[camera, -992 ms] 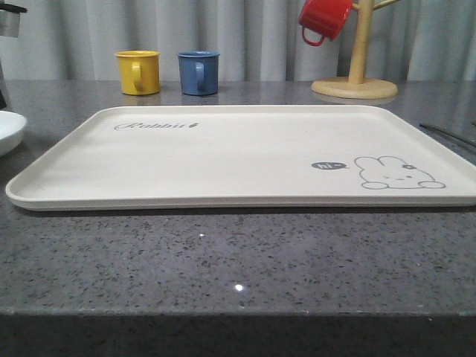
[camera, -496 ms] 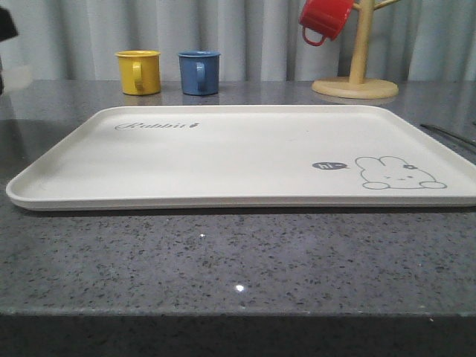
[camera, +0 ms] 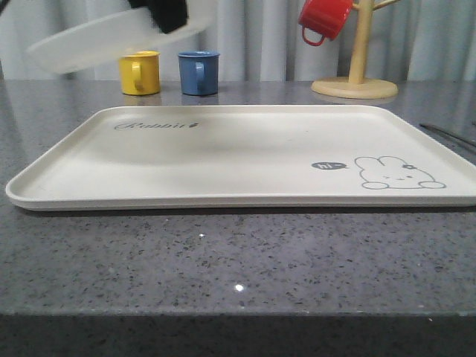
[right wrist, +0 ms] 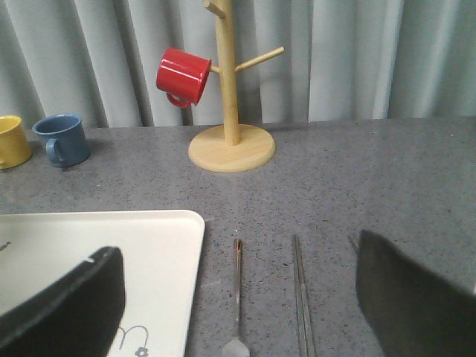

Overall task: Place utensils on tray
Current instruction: 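Lift the white plate and lower it onto the tray, release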

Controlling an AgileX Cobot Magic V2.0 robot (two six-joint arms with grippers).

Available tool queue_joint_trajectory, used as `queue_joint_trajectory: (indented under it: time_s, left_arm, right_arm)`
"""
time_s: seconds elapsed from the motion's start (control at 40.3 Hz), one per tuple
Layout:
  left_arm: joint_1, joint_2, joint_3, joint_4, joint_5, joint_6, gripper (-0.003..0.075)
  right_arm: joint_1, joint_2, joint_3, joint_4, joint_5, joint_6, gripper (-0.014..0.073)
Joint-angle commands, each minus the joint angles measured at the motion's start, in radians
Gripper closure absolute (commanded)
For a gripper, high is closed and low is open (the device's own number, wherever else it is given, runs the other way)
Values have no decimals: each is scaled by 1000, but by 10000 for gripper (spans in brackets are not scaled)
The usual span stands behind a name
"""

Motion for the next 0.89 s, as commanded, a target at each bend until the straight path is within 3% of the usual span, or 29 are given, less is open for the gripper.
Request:
queue_joint_trajectory:
  time_s: [0.0, 0.174, 0.669, 0.744, 0.868]
  left_arm:
    - [-32, -11, -35, -33, -1, -11, 738]
    - [-44, 43, -35, -105, 0, -11, 738]
    - [-44, 142, -4, -108, 32, -11, 731]
    - [-44, 148, 5, -115, 32, -11, 692]
    - [-44, 154, 9, -117, 32, -11, 528]
  right_arm:
    - [-4, 12, -33, 2, -78, -6, -59]
    - [-4, 12, -33, 2, -78, -6, -59]
    - [-4, 12, -33, 2, -78, -6, -59]
    - [-4, 12, -33, 2, -78, -6, -59]
    - [-4, 12, -33, 2, -78, -6, -59]
